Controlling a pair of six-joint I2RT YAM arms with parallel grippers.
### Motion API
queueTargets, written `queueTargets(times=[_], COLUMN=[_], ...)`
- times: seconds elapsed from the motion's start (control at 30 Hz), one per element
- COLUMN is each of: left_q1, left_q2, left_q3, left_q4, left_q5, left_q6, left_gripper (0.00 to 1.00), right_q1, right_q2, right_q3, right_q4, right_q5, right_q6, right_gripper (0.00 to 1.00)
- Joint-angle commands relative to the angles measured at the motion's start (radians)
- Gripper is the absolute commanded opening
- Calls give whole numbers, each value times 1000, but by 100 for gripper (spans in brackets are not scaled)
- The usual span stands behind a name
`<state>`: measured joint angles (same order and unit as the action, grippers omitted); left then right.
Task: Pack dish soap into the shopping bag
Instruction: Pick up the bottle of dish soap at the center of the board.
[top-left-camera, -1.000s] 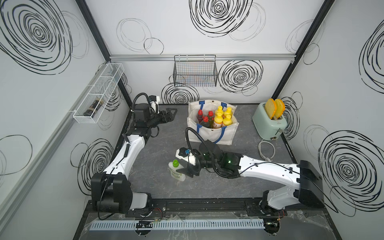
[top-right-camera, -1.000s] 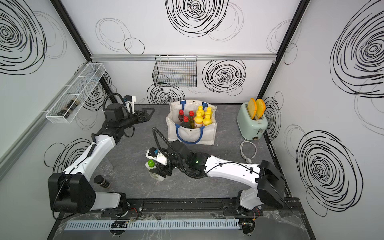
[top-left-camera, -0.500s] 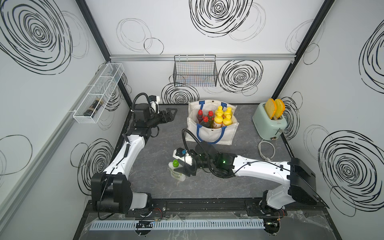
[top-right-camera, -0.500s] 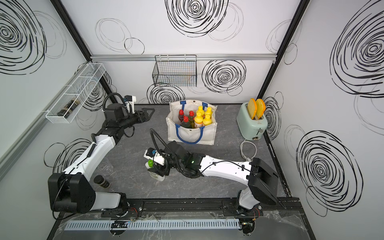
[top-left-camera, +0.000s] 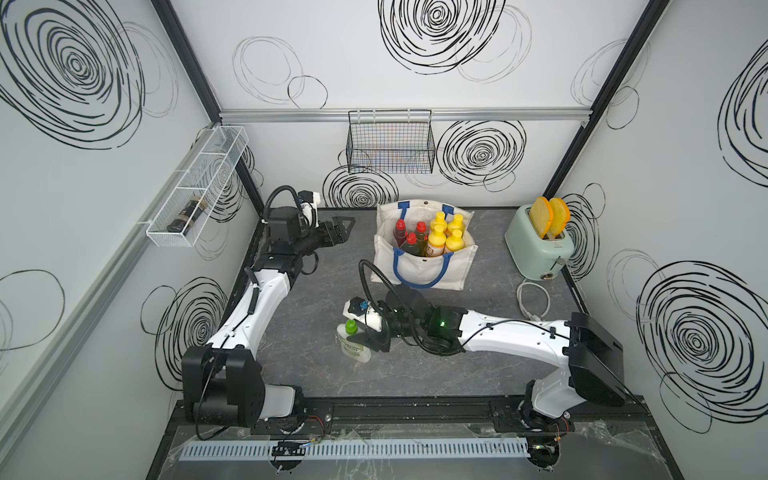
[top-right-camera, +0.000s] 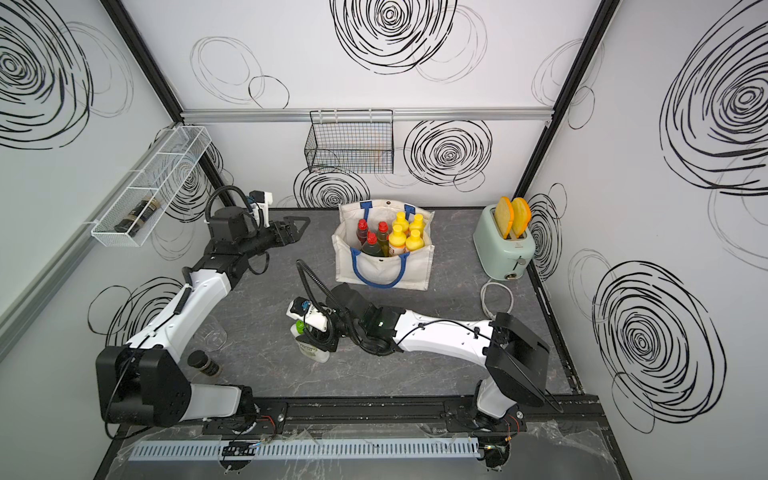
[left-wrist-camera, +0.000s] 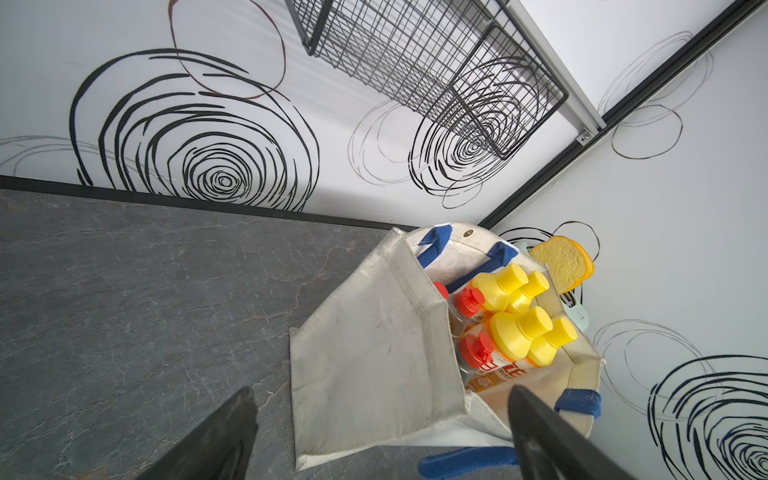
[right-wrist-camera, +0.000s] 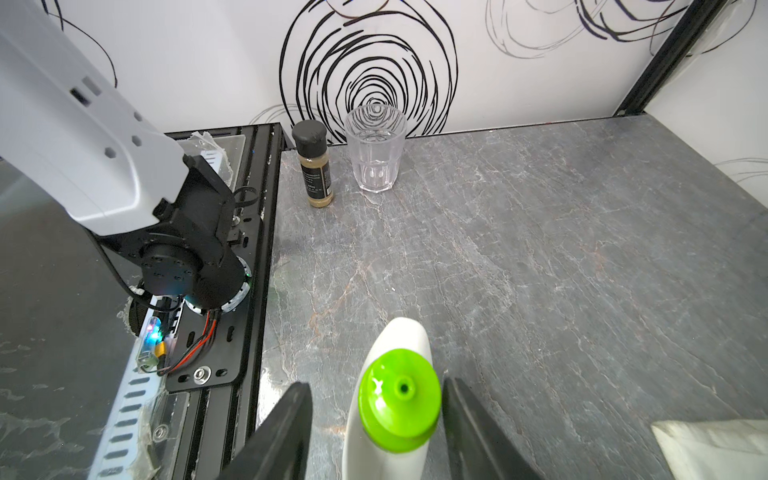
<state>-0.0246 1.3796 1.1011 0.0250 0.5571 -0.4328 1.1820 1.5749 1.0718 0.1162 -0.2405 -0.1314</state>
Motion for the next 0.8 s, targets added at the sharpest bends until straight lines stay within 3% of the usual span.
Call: queueTargets(times=[0.0,0.5,0.77], left_q1=[-5,-6,-6], left_q2=[-27,-30,-34], left_q3=[-7,-7,-7], left_q4=[52,50,50], left_q5=[14,15,12], left_q6=[0,0,0], left_gripper=[96,96,96], right_q1=[-5,-7,-6], right_q2=[3,23,25], right_q3=[33,51,66], right_q4=[43,43,17], right_q5=[-8,-6,10], right_q6=[-4,0,-7], right_gripper=[53,42,30])
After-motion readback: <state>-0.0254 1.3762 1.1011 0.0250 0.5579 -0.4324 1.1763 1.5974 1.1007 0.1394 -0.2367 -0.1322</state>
